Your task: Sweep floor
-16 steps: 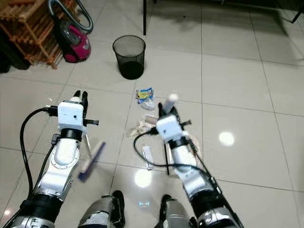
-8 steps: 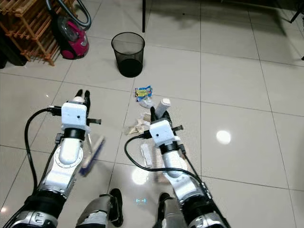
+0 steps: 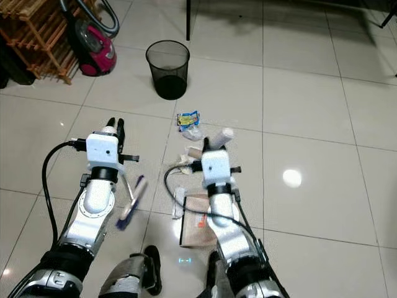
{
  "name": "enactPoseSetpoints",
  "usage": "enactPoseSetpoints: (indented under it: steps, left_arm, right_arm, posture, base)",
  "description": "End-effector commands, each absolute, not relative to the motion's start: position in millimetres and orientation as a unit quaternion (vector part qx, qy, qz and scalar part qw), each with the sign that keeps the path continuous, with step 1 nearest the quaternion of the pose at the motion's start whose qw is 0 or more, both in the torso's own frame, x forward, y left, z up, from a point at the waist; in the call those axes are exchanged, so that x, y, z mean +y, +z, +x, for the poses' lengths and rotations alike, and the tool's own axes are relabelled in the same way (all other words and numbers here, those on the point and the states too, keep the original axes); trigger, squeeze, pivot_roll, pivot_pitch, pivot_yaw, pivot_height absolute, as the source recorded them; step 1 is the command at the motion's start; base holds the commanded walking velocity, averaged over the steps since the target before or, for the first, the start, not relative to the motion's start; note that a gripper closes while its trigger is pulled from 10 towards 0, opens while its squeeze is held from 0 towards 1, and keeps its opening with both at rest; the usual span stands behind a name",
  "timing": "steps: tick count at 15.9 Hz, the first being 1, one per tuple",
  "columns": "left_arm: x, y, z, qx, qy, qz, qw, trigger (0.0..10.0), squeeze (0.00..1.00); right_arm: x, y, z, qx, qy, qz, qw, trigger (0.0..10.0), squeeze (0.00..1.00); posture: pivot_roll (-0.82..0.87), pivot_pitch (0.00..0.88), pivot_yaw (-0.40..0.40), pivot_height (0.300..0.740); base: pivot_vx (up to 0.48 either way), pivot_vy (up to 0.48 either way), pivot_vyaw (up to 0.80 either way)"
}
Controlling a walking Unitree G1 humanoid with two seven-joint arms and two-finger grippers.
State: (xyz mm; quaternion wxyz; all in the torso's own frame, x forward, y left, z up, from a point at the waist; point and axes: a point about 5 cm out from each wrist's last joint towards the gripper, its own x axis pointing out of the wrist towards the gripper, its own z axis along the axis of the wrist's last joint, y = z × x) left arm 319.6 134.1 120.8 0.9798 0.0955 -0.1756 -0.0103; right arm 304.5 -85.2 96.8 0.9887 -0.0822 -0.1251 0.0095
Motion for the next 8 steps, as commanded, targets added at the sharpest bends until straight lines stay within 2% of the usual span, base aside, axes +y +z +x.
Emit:
enactPoseSetpoints:
  steps: [1,4,6,8]
  left_arm:
    - [124.7,111.9,318.2,-0.155,-0.043,0.075,0.984,10.0,0.0]
    - [106.1,99.9,317.0,-0.112,-0.105,0.048,0.987,10.0,0.0]
    - [81.8,84.7,302.9,-0.073,-0.204,0.036,0.976,10.0,0.0]
    - [81.9,83.5,295.2,-0.07,-0.227,0.025,0.971,10.0,0.0]
  right_arm:
    - [-95.0,94.2,305.4,-0.111,-0.014,-0.095,0.989,10.0,0.0]
    - [-95.6,95.9,307.0,-0.109,-0.018,-0.092,0.99,10.0,0.0]
    - [-93.4,95.8,307.6,-0.106,-0.017,-0.091,0.99,10.0,0.0]
    - [-92.2,96.3,308.3,-0.105,-0.018,-0.088,0.99,10.0,0.0]
  posture:
    - [-0.02,0.328,-0.004,0.74]
    - [-0.02,0.328,-0.005,0.74]
    - [-0.02,0.329,-0.005,0.74]
    - [-0.02,0.328,-0.005,0.74]
  base:
    - [0.0,0.0,0.0]
    - [0.0,0.0,0.0]
    - [0.0,0.0,0.0]
    - [0.0,0.0,0.0]
